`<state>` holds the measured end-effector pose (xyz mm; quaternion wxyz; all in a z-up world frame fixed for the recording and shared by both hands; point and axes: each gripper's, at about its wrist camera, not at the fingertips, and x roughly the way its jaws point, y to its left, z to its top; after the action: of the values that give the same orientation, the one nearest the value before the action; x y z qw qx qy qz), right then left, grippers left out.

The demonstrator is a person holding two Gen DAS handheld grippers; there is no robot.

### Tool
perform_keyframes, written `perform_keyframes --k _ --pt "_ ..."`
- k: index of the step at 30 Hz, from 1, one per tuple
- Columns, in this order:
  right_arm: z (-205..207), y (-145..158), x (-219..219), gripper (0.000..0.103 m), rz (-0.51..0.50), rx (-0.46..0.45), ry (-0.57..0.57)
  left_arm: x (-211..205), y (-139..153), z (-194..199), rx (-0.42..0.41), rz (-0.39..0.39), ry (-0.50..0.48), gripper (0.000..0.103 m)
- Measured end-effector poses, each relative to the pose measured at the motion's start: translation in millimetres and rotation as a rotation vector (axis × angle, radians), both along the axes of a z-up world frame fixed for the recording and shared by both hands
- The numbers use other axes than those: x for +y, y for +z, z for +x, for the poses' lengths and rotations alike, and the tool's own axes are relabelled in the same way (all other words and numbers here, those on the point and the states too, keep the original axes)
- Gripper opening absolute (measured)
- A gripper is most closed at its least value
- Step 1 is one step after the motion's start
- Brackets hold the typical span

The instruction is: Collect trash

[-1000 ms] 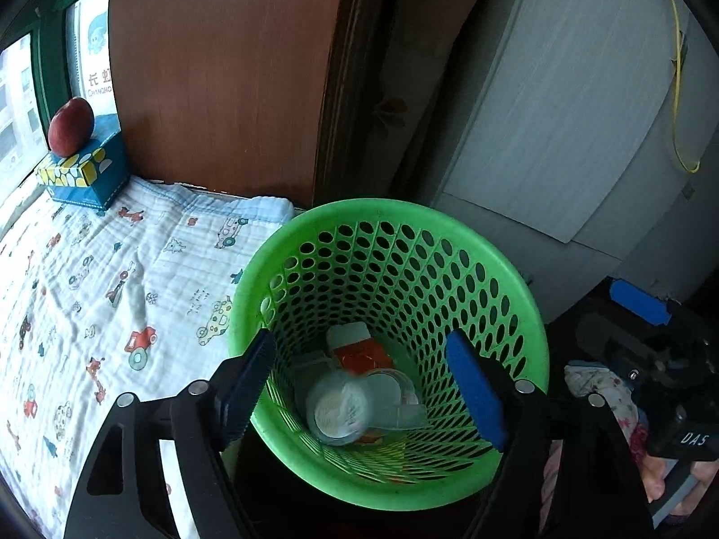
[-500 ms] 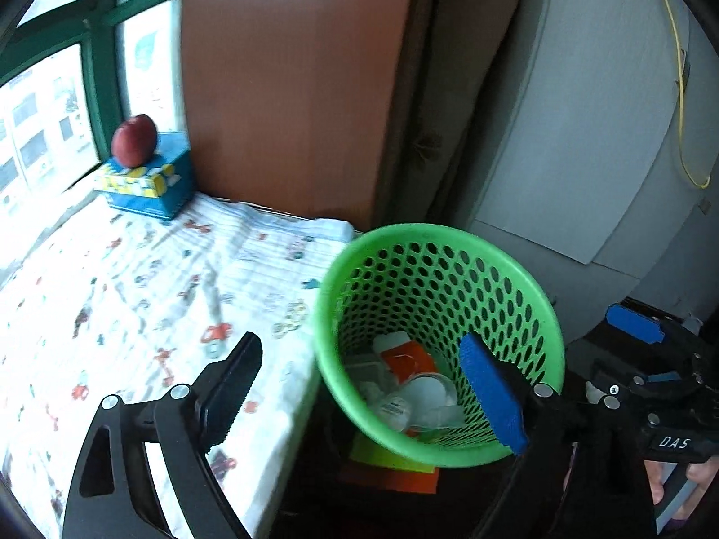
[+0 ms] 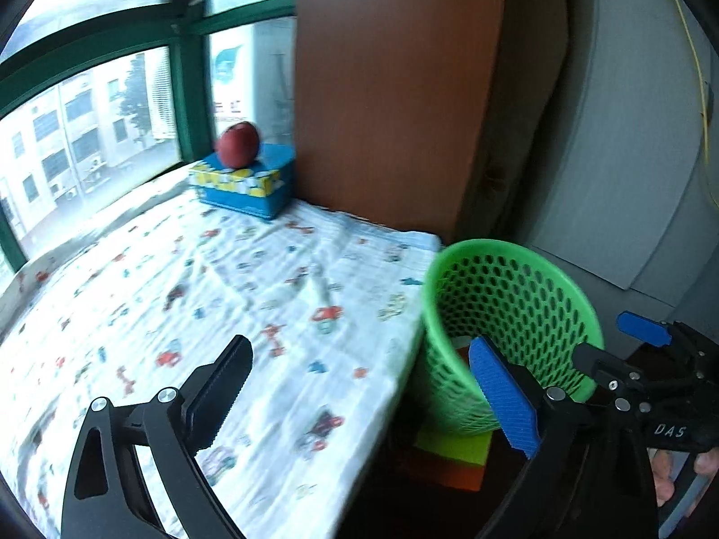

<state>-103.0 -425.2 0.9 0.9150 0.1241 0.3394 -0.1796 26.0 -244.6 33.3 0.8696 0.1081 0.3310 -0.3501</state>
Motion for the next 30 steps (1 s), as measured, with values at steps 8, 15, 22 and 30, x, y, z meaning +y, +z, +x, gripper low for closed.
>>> perform_keyframes --k 8,15,22,30 --pt "8.7 10.8 23.4 0.095 -0.014 -0.017 0.039 41.4 3.4 -1.7 -0.029 -0.001 0.084 0.094" --pt "9.4 15.2 34.7 0.096 -0.018 -0.037 0.061 67.6 7.5 -0.5 -0.032 -0.015 0.139 0.095" --pt "14.6 13.0 46.1 0.096 -0.032 -0.034 0.079 87.0 9.0 1.2 -0.019 -0.038 0.183 0.096" --pt "16.3 14.4 51.8 0.096 -0.05 -0.041 0.095 92.1 3.8 2.9 0.003 -0.042 0.199 0.096"
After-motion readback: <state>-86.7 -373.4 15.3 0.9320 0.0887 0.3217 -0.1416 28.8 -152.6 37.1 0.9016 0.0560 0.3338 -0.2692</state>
